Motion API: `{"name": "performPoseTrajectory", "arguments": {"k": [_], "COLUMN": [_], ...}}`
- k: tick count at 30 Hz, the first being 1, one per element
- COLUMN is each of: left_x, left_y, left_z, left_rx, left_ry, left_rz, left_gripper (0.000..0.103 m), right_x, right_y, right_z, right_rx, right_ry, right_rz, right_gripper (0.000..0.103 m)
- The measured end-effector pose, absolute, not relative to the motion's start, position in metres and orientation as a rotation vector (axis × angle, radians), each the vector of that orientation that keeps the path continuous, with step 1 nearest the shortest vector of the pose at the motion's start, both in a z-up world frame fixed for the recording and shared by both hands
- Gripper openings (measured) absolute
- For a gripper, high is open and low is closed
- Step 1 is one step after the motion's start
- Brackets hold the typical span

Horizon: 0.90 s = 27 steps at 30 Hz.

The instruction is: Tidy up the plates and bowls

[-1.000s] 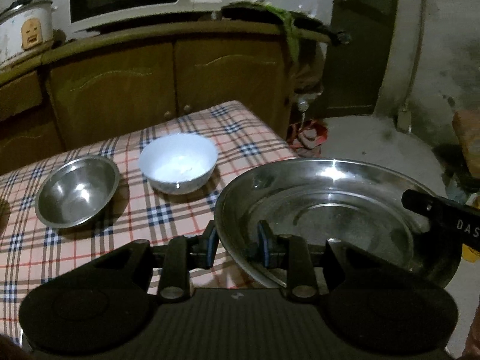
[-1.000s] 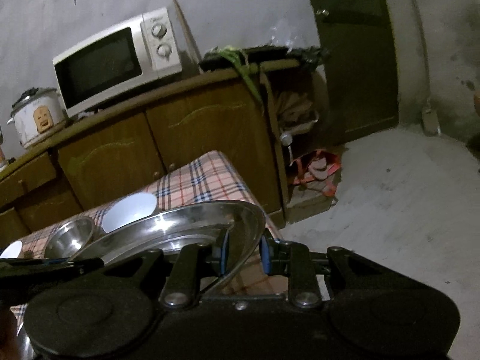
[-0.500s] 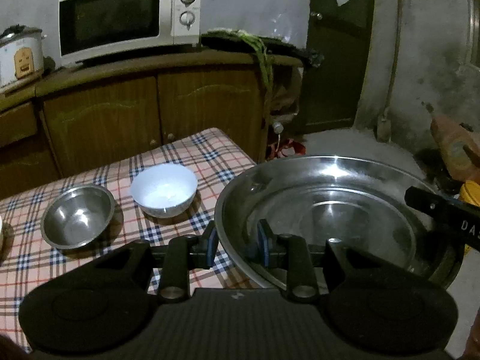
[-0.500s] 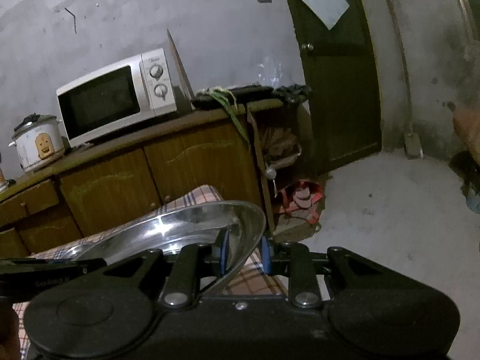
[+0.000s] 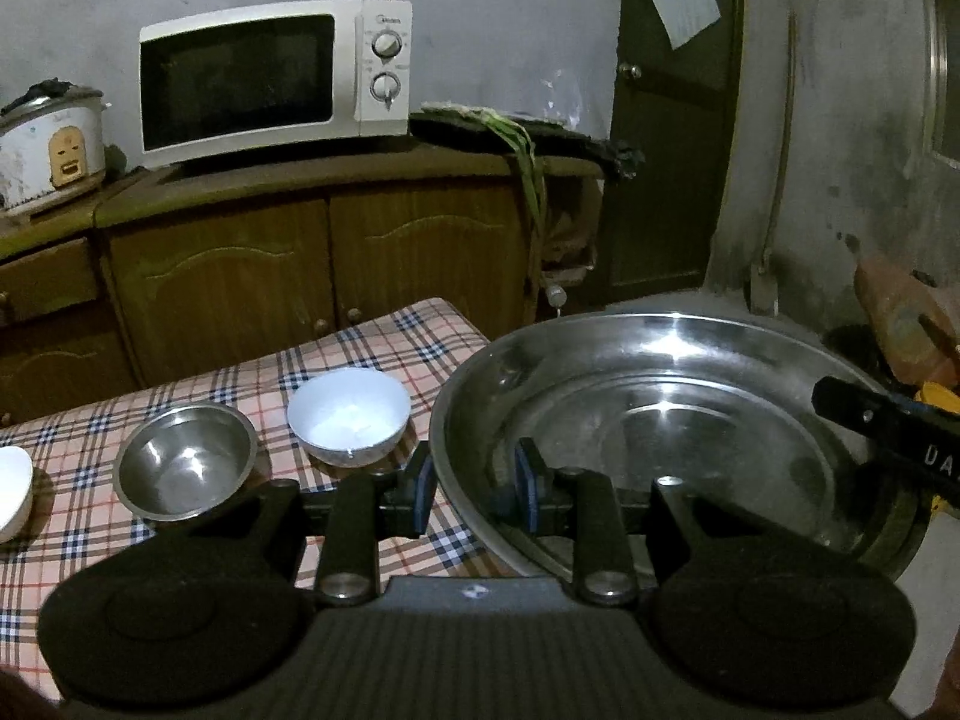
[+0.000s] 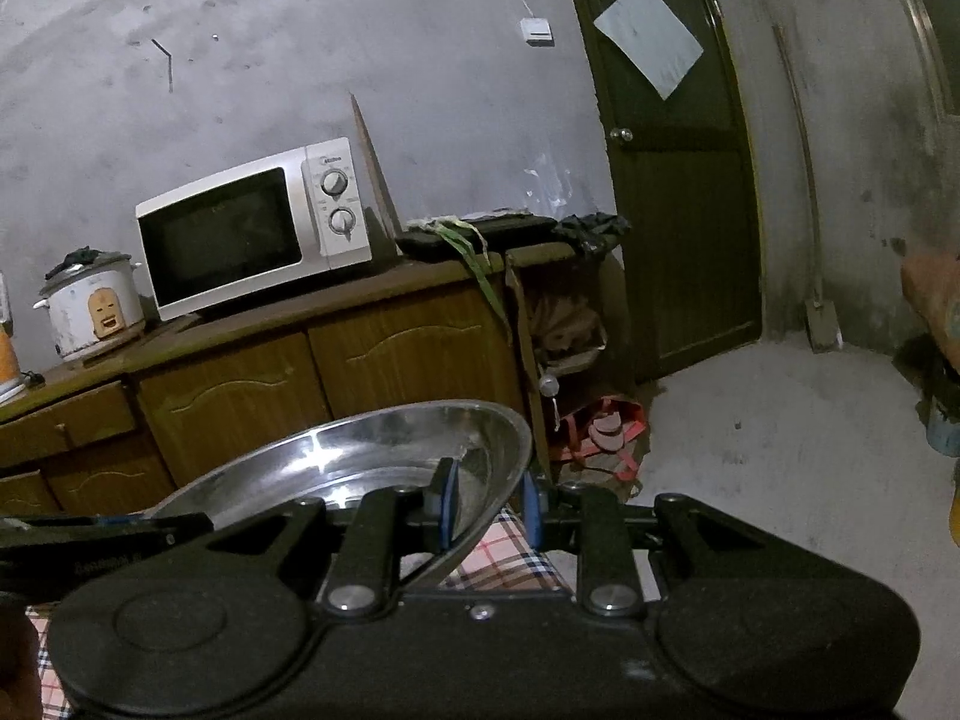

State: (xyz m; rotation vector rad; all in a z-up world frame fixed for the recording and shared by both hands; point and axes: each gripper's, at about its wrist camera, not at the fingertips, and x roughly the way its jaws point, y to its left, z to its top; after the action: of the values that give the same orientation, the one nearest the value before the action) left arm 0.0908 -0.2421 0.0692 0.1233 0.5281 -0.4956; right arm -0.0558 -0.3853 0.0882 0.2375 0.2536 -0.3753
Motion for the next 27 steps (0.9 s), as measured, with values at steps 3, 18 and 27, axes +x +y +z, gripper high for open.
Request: {"name": "performPoseTrajectory", "arguments": {"k": [3,18,27], "left_x": [0.089,0.083,0.08], "left_y": [-0.239,-0.223,-0.216], "left_z": [0.071,0.077,0.08], "left_rx": [0.12,0.106,0.096], "left_ry": [0.522,0.501,0.485], "left_rz": [-0.491,-0.478,-0.467], "left_gripper": [0.028,0.028,0.028], "right_x": [-0.057,-0.061,-0.063], "right_y": [-0.382,-0.37,-0.367], "right_z": [0.09,0.095,0.099], "right_rx": [0.23,0.215,0.207], "right_ry": [0.25,0.241,0.239], "right_rz": [-0.37,-0.35,-0.335], "right_gripper": [0.029,0.029,0.029]}}
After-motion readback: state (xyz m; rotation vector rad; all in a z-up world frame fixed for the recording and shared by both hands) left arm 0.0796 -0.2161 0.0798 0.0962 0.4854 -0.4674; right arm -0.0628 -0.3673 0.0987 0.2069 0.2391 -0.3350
